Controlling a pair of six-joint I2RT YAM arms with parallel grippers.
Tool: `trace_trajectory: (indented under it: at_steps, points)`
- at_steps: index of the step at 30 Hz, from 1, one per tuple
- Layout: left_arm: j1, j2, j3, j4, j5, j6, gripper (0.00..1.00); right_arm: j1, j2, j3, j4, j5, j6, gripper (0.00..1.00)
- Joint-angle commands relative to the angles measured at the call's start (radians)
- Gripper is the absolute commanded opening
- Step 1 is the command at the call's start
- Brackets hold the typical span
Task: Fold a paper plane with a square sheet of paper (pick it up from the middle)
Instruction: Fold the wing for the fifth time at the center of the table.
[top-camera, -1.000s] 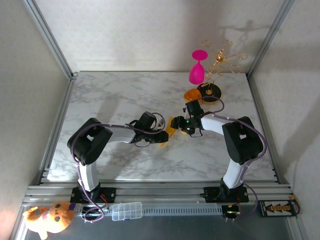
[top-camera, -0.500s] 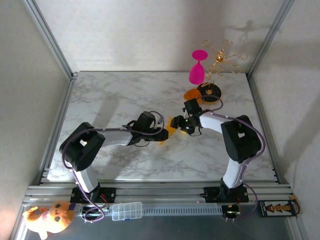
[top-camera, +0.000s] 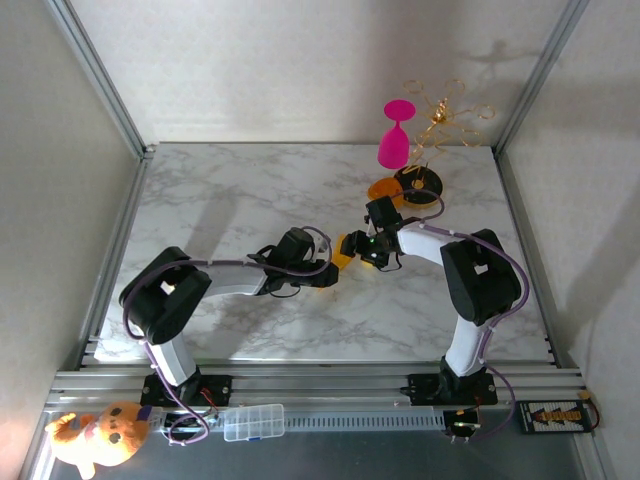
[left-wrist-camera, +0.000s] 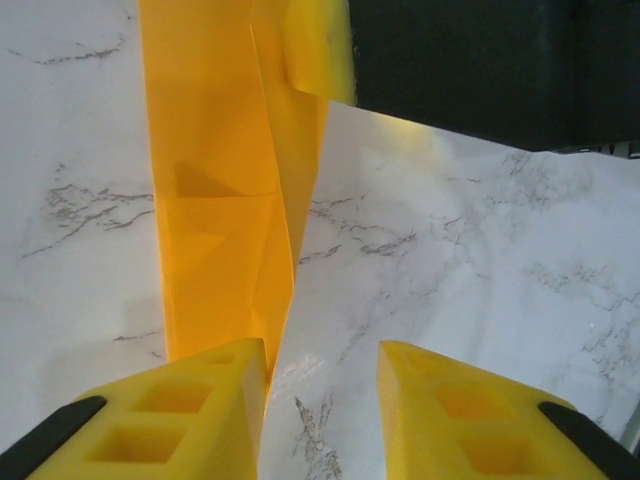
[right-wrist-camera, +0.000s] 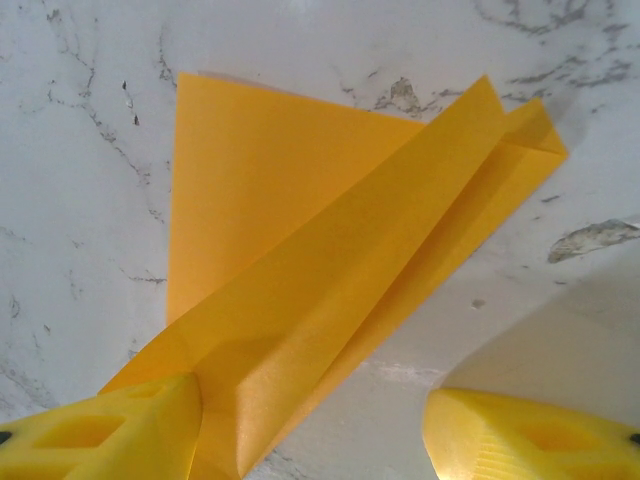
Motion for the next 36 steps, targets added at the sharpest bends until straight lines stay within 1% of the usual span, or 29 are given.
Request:
trace_trajectory:
  at_steps: [1,7,10,18,28,32,36]
  points:
    - [-0.011,0.025,0.02,-0.021,-0.035,0.035,0.33,-0.005,0.127,-0.044,-0.009,0.153,-0.012,0.65]
    - [-0.022,0.034,0.023,-0.045,-0.071,0.064,0.34,-0.005,0.133,-0.039,-0.013,0.152,-0.01,0.64]
    - [-0.023,0.042,0.025,-0.052,-0.075,0.074,0.32,-0.005,0.141,-0.035,-0.02,0.153,-0.009,0.63]
    - [-0.027,0.057,0.029,-0.069,-0.109,0.093,0.25,-0.005,0.159,-0.023,-0.037,0.163,0.003,0.64]
    - [-0.027,0.061,0.024,-0.067,-0.128,0.07,0.16,-0.004,0.167,-0.018,-0.049,0.164,0.003,0.64]
    - [-0.021,0.069,0.022,-0.066,-0.102,0.058,0.12,-0.005,0.167,-0.018,-0.049,0.164,0.002,0.64]
    - [-0.007,0.071,0.033,-0.081,-0.03,0.032,0.09,-0.005,0.165,-0.021,-0.046,0.158,0.001,0.65]
